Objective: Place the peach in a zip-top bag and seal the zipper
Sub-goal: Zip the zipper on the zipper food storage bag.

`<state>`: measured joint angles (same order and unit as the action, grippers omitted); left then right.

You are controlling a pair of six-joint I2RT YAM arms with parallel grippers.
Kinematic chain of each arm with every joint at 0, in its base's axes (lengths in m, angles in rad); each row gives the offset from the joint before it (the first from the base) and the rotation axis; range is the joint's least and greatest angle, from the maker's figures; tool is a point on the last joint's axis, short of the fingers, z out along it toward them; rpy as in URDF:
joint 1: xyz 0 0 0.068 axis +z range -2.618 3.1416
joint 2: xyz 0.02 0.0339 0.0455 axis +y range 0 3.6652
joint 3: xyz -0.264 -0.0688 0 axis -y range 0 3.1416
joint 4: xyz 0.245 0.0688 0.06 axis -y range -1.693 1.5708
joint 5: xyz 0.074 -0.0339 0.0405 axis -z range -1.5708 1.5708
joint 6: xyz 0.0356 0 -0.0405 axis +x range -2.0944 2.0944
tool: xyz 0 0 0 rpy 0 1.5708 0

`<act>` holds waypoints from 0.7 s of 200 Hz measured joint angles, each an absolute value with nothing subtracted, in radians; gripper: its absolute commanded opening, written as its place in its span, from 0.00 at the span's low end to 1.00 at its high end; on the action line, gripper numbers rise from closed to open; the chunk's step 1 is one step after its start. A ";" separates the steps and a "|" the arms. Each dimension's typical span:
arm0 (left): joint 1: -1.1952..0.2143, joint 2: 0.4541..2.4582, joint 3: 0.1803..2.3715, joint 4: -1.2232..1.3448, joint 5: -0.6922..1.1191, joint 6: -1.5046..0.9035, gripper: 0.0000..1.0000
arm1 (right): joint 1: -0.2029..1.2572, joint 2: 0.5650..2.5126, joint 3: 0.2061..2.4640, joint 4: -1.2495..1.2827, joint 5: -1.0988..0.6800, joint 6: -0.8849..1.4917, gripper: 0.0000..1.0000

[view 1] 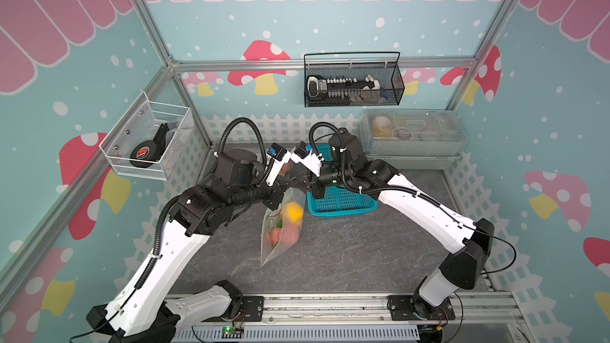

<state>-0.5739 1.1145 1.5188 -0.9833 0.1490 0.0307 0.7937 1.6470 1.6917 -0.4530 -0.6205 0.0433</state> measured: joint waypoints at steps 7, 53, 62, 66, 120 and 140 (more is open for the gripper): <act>-0.574 1.114 1.519 -0.983 0.138 0.030 0.05 | 0.794 1.650 1.696 -0.452 -0.614 0.047 0.00; -0.574 1.110 1.519 -0.991 0.093 0.026 0.05 | 0.793 1.663 1.710 -0.443 -0.571 0.075 0.00; -0.574 1.108 1.519 -0.992 0.088 0.026 0.05 | 0.793 1.666 1.715 -0.442 -0.564 0.081 0.00; -0.574 1.106 1.519 -0.992 0.085 0.026 0.05 | 0.793 1.666 1.716 -0.441 -0.562 0.082 0.00; -0.574 1.094 1.519 -0.998 0.066 0.023 0.06 | 0.782 1.673 1.739 -0.441 -0.513 0.109 0.00; -0.572 1.090 1.519 -1.005 0.054 0.022 0.06 | 0.776 1.682 1.751 -0.441 -0.498 0.117 0.00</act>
